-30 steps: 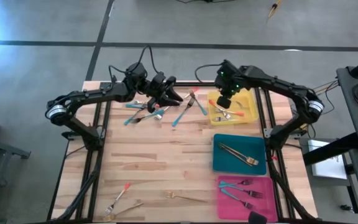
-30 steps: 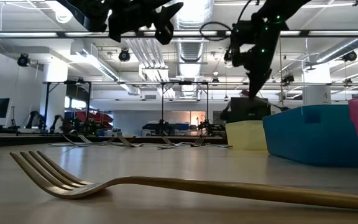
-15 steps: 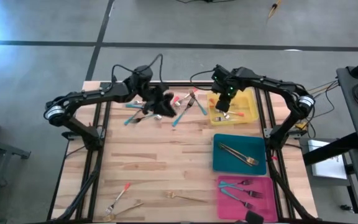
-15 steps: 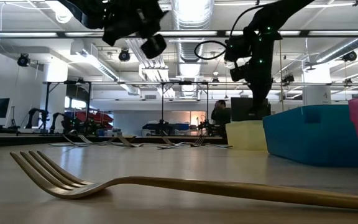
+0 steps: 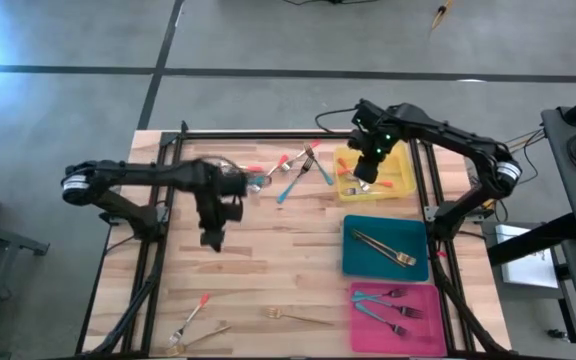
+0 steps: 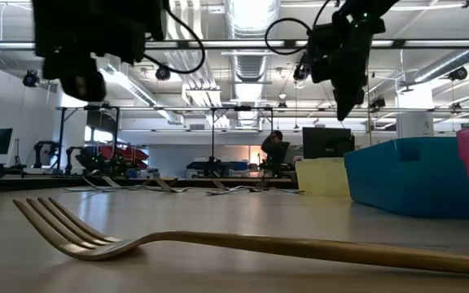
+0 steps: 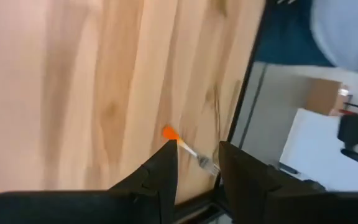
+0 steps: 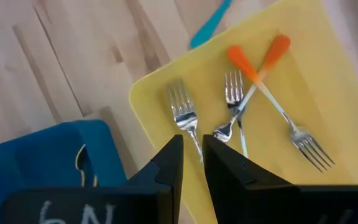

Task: Sort silverware by color (type)
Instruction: Put the orange fork into the yellow bin

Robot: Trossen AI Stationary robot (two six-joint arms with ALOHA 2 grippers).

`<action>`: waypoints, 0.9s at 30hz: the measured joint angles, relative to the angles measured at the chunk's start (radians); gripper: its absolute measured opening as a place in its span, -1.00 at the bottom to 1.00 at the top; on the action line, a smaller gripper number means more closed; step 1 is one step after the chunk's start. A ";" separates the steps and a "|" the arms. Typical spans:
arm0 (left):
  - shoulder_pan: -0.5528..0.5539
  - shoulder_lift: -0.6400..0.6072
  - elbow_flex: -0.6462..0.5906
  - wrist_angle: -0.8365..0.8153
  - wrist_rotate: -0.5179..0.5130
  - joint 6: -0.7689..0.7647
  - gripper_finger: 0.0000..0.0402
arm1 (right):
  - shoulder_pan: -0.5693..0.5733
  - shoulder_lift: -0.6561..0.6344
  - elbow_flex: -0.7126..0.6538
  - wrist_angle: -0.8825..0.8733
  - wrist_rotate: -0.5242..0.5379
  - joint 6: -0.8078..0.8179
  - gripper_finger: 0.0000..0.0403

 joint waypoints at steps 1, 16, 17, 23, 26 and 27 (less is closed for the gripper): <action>-0.040 -0.001 -0.004 0.008 -0.011 -0.057 -0.50 | 0.000 -0.005 0.000 0.000 -0.002 0.000 -0.73; -0.680 0.001 -0.056 0.413 -0.500 -1.222 -0.59 | 0.000 -0.024 -0.002 0.015 -0.004 -0.073 -0.73; -0.721 0.004 -0.056 0.423 -0.531 -1.293 -0.59 | 0.000 -0.024 -0.002 0.017 -0.004 -0.064 -0.73; -0.914 0.051 -0.056 0.424 -0.561 -1.622 -0.60 | 0.003 -0.024 -0.003 0.026 -0.005 -0.027 -0.73; -0.974 0.083 -0.056 0.427 -0.562 -1.726 -0.60 | 0.010 -0.024 -0.003 0.029 -0.015 -0.012 -0.73; -0.988 0.093 -0.056 0.429 -0.563 -1.755 -0.60 | 0.012 -0.024 -0.003 0.029 -0.015 -0.004 -0.73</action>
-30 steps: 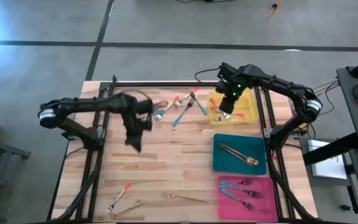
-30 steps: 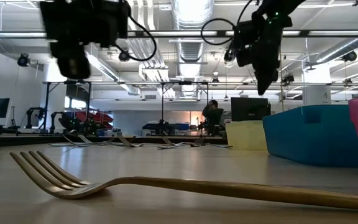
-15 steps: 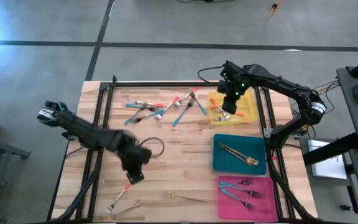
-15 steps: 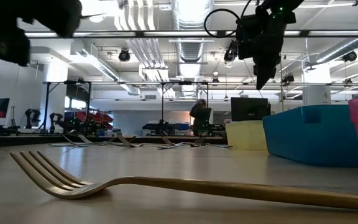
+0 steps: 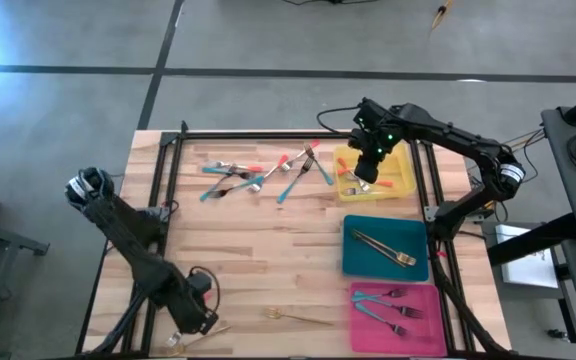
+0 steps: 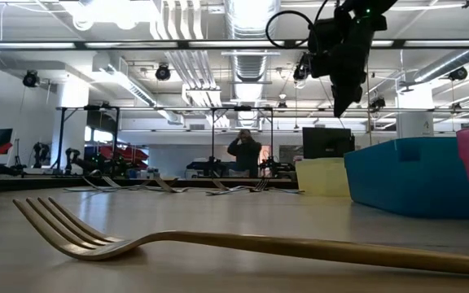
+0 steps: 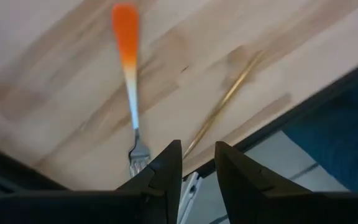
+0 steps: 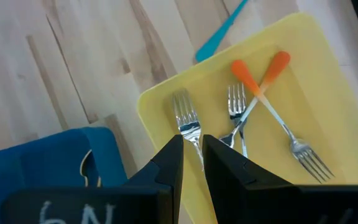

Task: Sort silverware by color (type)
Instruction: Put the orange fork into the yellow bin

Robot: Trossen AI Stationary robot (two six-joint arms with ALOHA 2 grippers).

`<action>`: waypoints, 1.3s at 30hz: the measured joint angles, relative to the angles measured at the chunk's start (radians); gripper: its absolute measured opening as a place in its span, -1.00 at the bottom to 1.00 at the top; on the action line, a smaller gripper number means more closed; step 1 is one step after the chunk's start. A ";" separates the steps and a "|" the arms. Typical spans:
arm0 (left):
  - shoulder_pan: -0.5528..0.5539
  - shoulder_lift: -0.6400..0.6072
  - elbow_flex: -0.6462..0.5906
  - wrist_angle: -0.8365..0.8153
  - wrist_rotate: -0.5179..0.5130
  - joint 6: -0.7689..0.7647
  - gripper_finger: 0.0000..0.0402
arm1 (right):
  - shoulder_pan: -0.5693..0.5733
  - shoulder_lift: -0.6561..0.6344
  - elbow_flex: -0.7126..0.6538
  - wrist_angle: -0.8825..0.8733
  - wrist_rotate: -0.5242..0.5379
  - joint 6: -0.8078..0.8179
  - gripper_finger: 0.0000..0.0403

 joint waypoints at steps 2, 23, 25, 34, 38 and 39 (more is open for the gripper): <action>-0.027 0.022 0.000 0.013 0.000 -0.044 -0.60 | 0.006 0.000 0.000 0.000 0.000 0.021 -0.73; -0.087 0.267 0.016 0.080 -0.076 -0.056 -0.60 | 0.113 0.000 0.000 -0.002 0.001 0.209 -0.73; -0.088 0.256 0.030 0.074 -0.124 -0.040 -0.60 | 0.123 0.000 0.000 -0.002 0.000 0.214 -0.73; -0.088 0.259 0.040 0.007 -0.126 -0.049 -0.60 | 0.137 0.000 0.000 0.000 0.002 0.217 -0.73; -0.089 0.259 0.047 -0.007 -0.126 -0.062 -0.60 | 0.137 0.000 0.000 0.001 0.003 0.216 -0.73; -0.089 0.258 0.051 -0.014 -0.127 -0.062 -0.60 | 0.137 0.000 0.000 0.001 0.003 0.215 -0.73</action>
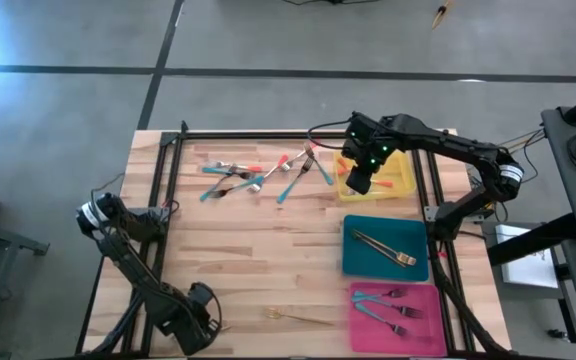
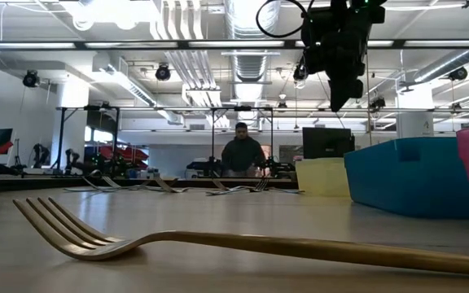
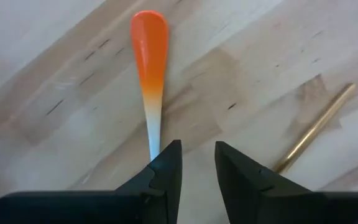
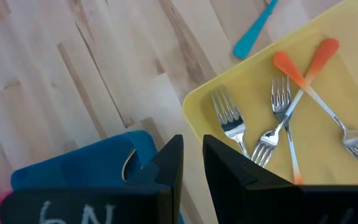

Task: Sort silverware by color (type)
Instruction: Put the orange fork into the yellow bin

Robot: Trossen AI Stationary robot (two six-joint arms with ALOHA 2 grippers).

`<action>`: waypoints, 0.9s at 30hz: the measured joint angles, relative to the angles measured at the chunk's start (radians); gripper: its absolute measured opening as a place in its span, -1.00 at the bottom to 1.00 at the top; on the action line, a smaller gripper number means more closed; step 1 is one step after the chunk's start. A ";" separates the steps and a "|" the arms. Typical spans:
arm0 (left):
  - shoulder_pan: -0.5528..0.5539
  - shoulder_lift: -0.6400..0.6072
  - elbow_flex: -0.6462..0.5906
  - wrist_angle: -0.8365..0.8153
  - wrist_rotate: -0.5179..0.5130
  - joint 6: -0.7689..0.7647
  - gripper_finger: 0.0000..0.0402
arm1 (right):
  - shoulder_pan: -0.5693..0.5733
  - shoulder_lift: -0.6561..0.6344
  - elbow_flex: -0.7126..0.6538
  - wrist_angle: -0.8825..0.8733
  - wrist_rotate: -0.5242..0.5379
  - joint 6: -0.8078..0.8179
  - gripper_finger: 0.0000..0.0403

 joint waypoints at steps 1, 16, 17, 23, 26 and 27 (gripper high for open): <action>0.000 0.000 0.006 -0.009 0.000 0.000 -0.60 | 0.000 0.000 0.000 0.001 0.000 0.000 -0.73; -0.048 -0.002 0.041 -0.117 0.038 -0.082 -0.60 | 0.000 0.000 -0.003 0.008 0.000 -0.015 -0.73; -0.052 -0.002 0.041 -0.115 0.039 -0.089 -0.60 | 0.000 0.000 -0.003 0.008 0.000 -0.017 -0.73; -0.061 0.018 0.040 -0.058 0.040 -0.116 -0.60 | 0.000 0.000 -0.003 0.011 0.001 -0.028 -0.73; -0.065 0.042 0.040 -0.043 0.042 -0.116 -0.60 | 0.000 0.000 -0.004 0.012 0.001 -0.037 -0.73; -0.067 0.049 0.041 -0.046 0.047 -0.116 -0.60 | 0.000 0.000 -0.004 0.013 0.001 -0.038 -0.73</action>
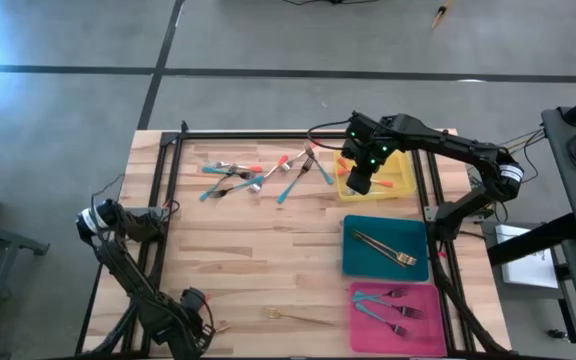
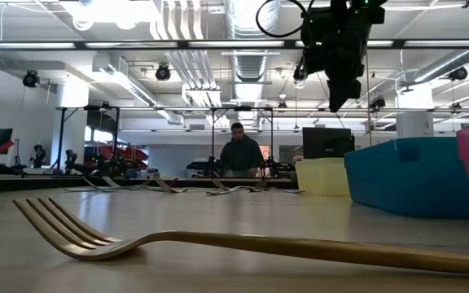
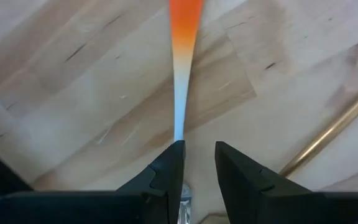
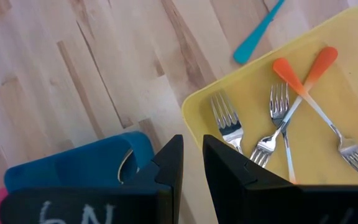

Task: Sort silverware by color (type)
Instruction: Put the orange fork into the yellow bin

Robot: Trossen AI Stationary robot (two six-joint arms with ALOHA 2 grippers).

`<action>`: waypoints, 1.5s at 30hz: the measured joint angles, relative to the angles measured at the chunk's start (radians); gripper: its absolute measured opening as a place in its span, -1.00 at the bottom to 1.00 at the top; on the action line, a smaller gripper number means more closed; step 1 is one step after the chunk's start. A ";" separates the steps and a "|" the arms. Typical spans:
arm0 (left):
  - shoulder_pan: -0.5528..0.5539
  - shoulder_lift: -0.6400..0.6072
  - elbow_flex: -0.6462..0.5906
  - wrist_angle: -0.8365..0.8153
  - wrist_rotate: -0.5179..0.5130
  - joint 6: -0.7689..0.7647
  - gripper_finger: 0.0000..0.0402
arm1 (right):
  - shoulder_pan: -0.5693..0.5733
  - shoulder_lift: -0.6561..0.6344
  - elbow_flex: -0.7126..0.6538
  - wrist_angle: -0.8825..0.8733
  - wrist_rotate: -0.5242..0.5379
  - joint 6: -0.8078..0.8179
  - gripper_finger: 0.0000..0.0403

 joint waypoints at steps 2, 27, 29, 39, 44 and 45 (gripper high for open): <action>0.000 0.012 0.000 -0.001 0.010 -0.003 -0.60 | 0.000 0.000 0.000 0.001 0.000 -0.004 -0.73; -0.008 0.019 0.053 -0.115 0.003 -0.068 -0.60 | 0.000 0.000 -0.024 0.017 0.000 -0.006 -0.73; -0.009 0.019 0.053 -0.115 0.003 -0.072 -0.60 | 0.000 0.000 -0.024 0.018 0.000 -0.006 -0.73; -0.021 0.084 0.057 -0.049 0.073 -0.068 -0.60 | 0.000 0.000 -0.024 0.027 0.000 -0.019 -0.73; -0.021 0.108 0.056 -0.031 0.094 -0.086 -0.60 | 0.000 0.000 -0.024 0.034 0.000 -0.019 -0.73; -0.021 0.109 0.056 -0.030 0.094 -0.086 -0.60 | 0.000 0.000 -0.024 0.036 0.000 -0.018 -0.73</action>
